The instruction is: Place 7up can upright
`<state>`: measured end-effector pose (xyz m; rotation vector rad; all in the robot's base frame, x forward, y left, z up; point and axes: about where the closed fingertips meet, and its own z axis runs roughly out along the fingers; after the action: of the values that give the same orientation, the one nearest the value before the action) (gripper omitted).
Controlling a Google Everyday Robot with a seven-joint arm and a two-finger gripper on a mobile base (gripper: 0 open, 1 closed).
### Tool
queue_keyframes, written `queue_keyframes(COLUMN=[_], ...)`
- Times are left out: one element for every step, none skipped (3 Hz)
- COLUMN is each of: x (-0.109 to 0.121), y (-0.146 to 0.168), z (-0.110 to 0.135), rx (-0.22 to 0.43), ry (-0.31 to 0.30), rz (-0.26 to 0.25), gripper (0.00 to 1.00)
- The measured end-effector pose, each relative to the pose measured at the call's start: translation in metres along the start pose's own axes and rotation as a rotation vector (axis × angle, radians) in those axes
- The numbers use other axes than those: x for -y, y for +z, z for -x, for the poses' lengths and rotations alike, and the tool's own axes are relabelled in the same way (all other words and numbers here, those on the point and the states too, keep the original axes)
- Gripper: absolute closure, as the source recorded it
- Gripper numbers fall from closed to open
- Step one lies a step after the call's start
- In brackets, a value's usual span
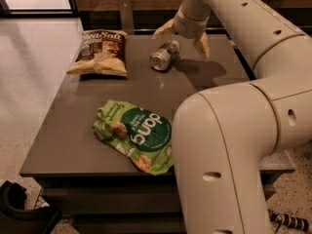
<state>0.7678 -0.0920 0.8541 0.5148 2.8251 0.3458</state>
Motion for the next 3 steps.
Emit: queue_keyframes(x=[-0.01,-0.027,-0.033], y=[-0.001,0.01,0.017], z=[-0.005,-0.012,-0.015], rx=[0.004,-0.019,-0.036], ry=[-0.023,-0.064,-0.077], rz=[-0.037,-0.085,-0.124], gripper=[0.0,0.0,0.0])
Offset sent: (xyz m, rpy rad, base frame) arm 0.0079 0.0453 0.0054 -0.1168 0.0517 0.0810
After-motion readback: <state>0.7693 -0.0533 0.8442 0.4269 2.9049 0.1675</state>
